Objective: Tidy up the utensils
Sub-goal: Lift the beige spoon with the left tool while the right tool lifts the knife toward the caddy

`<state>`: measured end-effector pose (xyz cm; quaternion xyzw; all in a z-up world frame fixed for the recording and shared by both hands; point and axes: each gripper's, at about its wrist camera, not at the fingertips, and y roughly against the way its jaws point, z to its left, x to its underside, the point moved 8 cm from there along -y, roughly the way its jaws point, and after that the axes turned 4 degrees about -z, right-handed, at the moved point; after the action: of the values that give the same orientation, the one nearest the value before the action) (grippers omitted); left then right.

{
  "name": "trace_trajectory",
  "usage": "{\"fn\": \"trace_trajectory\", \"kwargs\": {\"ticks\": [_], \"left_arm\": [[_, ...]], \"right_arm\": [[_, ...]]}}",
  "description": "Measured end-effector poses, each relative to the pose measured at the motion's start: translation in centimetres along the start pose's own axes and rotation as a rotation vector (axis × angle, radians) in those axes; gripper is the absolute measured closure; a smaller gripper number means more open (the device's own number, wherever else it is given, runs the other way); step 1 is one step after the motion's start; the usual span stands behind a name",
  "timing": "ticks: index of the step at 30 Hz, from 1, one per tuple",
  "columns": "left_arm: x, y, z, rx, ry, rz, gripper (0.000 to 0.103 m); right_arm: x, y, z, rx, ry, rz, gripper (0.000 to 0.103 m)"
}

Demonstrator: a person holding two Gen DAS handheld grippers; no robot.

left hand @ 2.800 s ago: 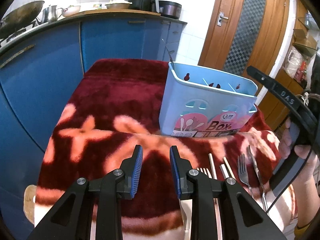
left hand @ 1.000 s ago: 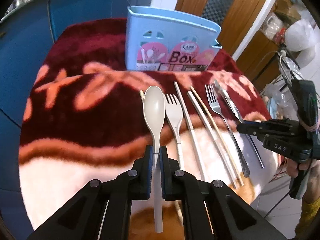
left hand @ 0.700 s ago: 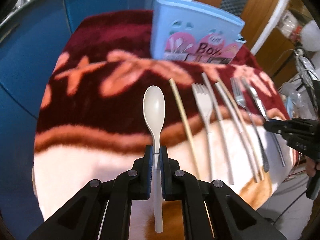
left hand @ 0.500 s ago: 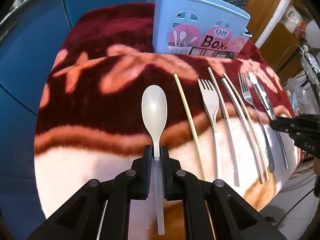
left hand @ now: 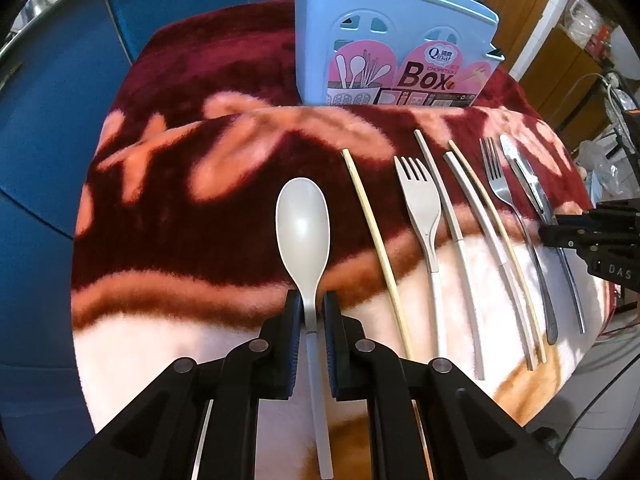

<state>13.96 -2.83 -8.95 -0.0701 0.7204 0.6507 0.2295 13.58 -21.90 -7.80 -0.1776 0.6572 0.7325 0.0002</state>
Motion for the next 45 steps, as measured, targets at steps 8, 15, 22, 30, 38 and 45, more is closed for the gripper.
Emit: {"fn": "trace_trajectory", "kwargs": {"ticks": [8,15,22,30,38,45], "left_arm": [[0.1,0.0,-0.1,-0.006,-0.014,-0.008,0.092],[0.2,0.0,-0.3,-0.011,-0.022,-0.013,0.092],[0.2,0.2,-0.1,0.004,-0.019,-0.036,0.095],[0.4,1.6,-0.3,0.098,0.051,-0.140,0.097],[-0.8,5.9,-1.1,0.142,0.067,-0.354,0.097],[-4.0,9.0,-1.5,0.156,0.069,-0.519,0.098]], "right_arm": [[0.0,-0.1,0.0,-0.005,0.013,0.005,0.085],[-0.4,-0.1,0.4,0.007,0.033,-0.028,0.086],[0.4,0.6,-0.1,-0.049,-0.037,-0.105,0.087],[2.2,3.1,-0.5,-0.158,-0.143,-0.257,0.088],[1.6,7.5,-0.3,-0.153,-0.155,-0.518,0.088],[-1.2,10.6,0.7,-0.108,-0.144,-0.699,0.088]]}}
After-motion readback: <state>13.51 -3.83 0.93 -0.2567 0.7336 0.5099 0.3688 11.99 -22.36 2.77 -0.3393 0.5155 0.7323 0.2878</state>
